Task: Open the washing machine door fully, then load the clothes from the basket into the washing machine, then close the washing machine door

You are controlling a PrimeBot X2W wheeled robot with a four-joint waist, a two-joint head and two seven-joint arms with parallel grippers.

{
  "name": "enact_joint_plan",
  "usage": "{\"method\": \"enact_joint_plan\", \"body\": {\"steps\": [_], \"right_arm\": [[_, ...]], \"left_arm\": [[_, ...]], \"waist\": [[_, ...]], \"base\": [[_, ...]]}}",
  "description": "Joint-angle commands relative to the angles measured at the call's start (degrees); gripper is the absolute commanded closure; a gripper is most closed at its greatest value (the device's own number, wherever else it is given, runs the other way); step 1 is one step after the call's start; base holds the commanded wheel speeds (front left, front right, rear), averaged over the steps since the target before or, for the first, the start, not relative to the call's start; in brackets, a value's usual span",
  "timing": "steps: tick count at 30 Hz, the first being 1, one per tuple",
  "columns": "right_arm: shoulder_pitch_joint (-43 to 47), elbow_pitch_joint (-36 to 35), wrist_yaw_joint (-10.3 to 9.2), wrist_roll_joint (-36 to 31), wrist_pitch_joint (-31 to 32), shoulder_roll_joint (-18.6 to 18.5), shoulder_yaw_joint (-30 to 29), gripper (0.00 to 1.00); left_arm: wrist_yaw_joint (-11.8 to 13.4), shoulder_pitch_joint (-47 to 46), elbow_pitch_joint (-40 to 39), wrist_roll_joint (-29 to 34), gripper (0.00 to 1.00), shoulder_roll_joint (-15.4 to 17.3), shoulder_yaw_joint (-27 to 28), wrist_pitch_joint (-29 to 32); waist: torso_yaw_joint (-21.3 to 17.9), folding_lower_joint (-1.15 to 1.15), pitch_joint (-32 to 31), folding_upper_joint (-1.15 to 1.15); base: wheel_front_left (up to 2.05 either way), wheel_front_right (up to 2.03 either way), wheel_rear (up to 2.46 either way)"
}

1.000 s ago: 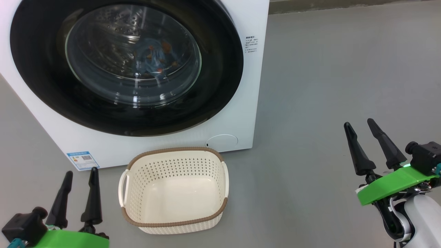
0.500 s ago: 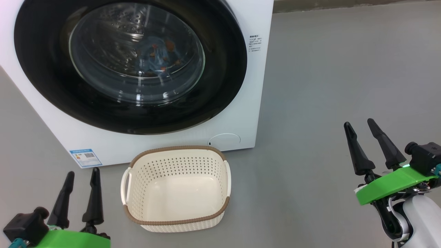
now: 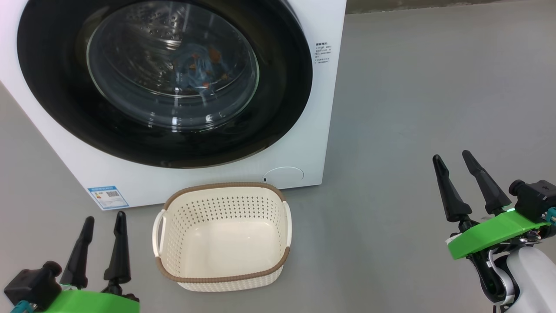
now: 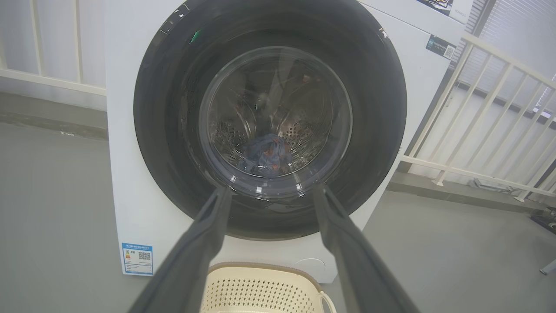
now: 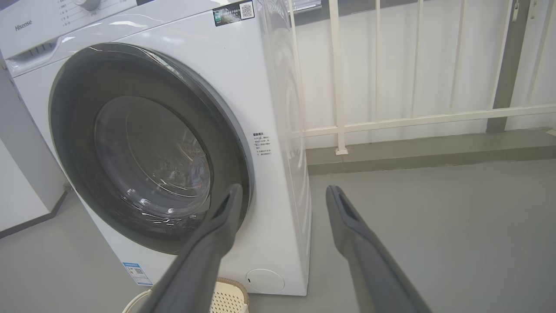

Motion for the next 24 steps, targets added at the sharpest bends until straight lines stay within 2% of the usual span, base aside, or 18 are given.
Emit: {"method": "enact_joint_plan", "body": {"steps": [1,24], "right_arm": [[0.0,-1.0,-0.02,-0.7,-0.3,-0.6,0.6,0.0],[-0.1,-0.4,-0.02,-0.9,-0.3,-0.5,1.2,0.0]], "left_arm": [[0.3,-2.1,-1.1,-0.3,0.0,1.6,1.7,-0.3],[0.6,-2.3,-0.9,-1.0,0.0,1.9,1.4,-0.5]], "waist": [[0.0,0.0,0.1,0.0],[0.4,0.0,-0.2,0.0]], "base": [[0.0,0.0,0.0],[0.0,0.0,0.0]]}}
